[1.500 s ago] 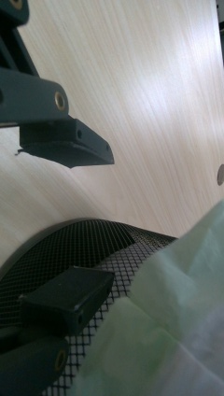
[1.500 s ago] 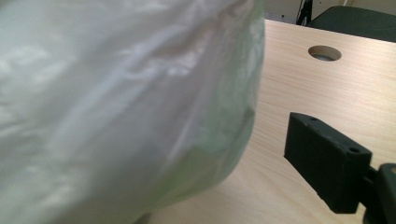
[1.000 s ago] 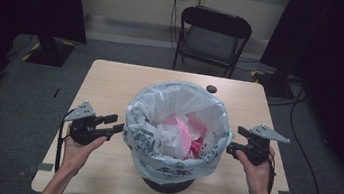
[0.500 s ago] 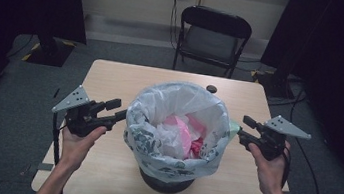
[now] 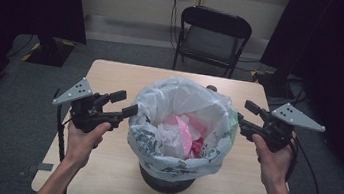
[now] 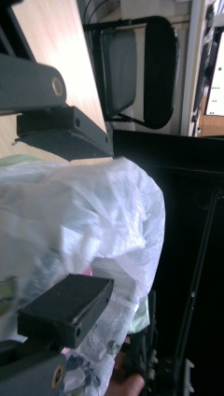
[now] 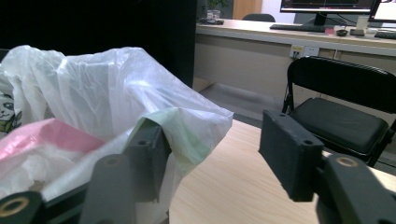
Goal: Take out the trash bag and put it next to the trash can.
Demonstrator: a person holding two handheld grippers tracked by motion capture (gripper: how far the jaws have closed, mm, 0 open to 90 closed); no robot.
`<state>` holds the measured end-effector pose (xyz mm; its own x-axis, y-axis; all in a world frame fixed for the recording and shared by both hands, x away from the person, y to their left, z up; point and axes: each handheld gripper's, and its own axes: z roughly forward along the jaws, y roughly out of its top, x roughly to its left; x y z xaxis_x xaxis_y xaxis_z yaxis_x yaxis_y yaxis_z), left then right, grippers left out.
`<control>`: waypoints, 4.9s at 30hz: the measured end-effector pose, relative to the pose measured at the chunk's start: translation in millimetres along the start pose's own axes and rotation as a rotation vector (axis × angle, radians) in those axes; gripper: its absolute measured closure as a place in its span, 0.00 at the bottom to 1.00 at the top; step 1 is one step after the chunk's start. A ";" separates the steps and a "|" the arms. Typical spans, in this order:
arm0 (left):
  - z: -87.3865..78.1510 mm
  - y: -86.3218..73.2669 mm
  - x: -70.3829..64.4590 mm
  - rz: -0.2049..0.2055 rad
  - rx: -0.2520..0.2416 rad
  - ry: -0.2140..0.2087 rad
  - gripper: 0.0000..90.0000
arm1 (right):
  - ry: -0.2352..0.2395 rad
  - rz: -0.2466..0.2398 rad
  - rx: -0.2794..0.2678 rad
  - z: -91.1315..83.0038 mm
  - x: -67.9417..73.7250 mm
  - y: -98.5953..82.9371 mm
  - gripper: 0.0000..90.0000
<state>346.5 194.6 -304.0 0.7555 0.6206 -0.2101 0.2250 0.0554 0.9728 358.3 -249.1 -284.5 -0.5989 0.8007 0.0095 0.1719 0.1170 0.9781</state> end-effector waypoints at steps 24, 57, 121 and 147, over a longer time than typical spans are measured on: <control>11.1 11.0 -15.4 0.095 0.041 0.021 1.00 | 0.144 -0.035 0.050 27.6 26.4 6.5 0.61; 42.5 95.8 -76.6 0.185 -0.106 -0.146 1.00 | 0.311 -0.084 -0.200 6.4 61.6 93.3 1.00; 74.2 84.5 -81.7 0.202 -0.008 -0.274 0.98 | 0.468 0.008 -0.247 28.2 92.8 119.0 0.59; 58.1 109.3 -69.9 0.144 -0.105 -0.250 0.98 | 0.411 -0.034 -0.037 62.4 94.1 78.6 0.13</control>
<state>354.1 111.8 -188.7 0.9057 0.4174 -0.0742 0.0496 0.0695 0.9963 364.2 -127.9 -219.6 -0.8674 0.4950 0.0514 0.1223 0.1120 0.9862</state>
